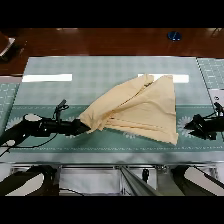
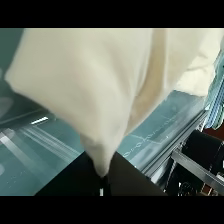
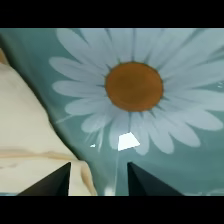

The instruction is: Fold the shirts.

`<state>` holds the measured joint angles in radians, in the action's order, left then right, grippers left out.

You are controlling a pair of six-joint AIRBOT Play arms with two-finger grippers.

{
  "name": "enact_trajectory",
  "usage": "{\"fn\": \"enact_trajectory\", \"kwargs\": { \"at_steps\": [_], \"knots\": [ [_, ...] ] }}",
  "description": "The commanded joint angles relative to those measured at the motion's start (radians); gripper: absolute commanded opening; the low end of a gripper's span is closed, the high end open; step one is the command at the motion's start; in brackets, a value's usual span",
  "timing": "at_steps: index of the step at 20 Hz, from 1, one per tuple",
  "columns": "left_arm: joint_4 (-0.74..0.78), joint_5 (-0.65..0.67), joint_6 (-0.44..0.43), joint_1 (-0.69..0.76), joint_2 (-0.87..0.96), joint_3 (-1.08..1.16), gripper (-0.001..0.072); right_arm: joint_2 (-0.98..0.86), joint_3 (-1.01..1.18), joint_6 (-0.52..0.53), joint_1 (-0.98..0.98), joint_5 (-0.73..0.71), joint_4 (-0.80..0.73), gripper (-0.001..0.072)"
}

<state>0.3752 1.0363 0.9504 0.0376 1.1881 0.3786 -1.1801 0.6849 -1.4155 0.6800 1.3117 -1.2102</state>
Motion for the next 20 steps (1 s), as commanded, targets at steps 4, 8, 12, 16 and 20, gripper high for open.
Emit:
{"fn": "enact_trajectory", "kwargs": {
  "at_steps": [4, 8, 12, 16, 20],
  "knots": [
    [-0.036, -0.005, -0.027, 0.013, 0.008, 0.0, 0.0028, -0.042, -0.002, -0.012, -0.043, 0.13, -0.039, 0.0413],
    [-0.036, -0.006, -0.027, 0.013, 0.008, 0.0, 0.0028, -0.064, -0.002, 0.002, -0.148, 0.133, -0.024, 0.0413],
    [-0.036, -0.005, -0.027, 0.013, 0.008, 0.0, 0.0028, -0.094, -0.005, -0.002, -0.185, 0.148, -0.057, 0.0413],
    [-0.036, -0.009, -0.027, 0.013, 0.008, 0.0, 0.0028, -0.094, -0.04, -0.006, -0.185, 0.097, -0.039, 0.0413],
    [-0.037, -0.01, -0.027, 0.013, 0.008, 0.0, 0.0028, -0.119, -0.04, -0.005, -0.185, 0.046, 0.033, 0.0413]
  ]
}}
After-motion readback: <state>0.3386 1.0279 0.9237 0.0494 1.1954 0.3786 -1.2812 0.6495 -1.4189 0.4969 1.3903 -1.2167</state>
